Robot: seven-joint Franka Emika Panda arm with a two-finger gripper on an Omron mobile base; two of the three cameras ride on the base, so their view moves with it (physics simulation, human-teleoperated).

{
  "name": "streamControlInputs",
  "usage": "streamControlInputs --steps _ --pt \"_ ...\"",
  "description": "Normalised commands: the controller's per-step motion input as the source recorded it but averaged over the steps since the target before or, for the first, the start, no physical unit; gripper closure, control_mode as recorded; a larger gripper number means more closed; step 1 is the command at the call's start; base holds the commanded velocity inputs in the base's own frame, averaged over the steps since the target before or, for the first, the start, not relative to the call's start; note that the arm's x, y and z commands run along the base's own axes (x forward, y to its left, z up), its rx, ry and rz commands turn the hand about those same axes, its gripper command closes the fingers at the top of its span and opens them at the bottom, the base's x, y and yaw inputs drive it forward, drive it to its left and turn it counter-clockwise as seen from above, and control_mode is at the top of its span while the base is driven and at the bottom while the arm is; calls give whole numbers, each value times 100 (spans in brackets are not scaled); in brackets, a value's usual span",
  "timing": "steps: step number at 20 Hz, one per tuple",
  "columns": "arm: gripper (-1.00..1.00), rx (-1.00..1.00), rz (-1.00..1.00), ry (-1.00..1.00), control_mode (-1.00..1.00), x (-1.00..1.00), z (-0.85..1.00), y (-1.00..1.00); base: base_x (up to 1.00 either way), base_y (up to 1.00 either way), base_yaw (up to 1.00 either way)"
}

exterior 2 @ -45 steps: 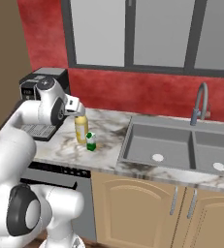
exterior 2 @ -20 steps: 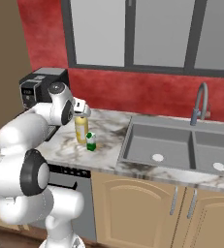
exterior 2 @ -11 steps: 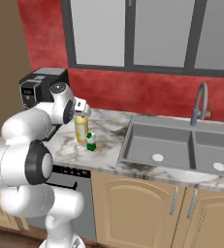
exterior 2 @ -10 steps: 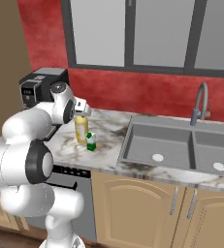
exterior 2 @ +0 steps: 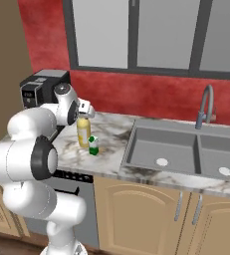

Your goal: Move the drinks to the dining counter.

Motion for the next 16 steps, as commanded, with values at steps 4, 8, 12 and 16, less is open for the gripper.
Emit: streamControlInputs --steps 4,8,12,16 --pt "-100 0 0 0 -100 18 -4 1 0 0 0" --pt "-100 0 0 1 -100 19 -6 0 0 0 0" --pt "-100 0 0 1 -100 19 -6 0 0 0 0" --pt "-100 0 0 1 -100 18 -6 0 0 0 0"
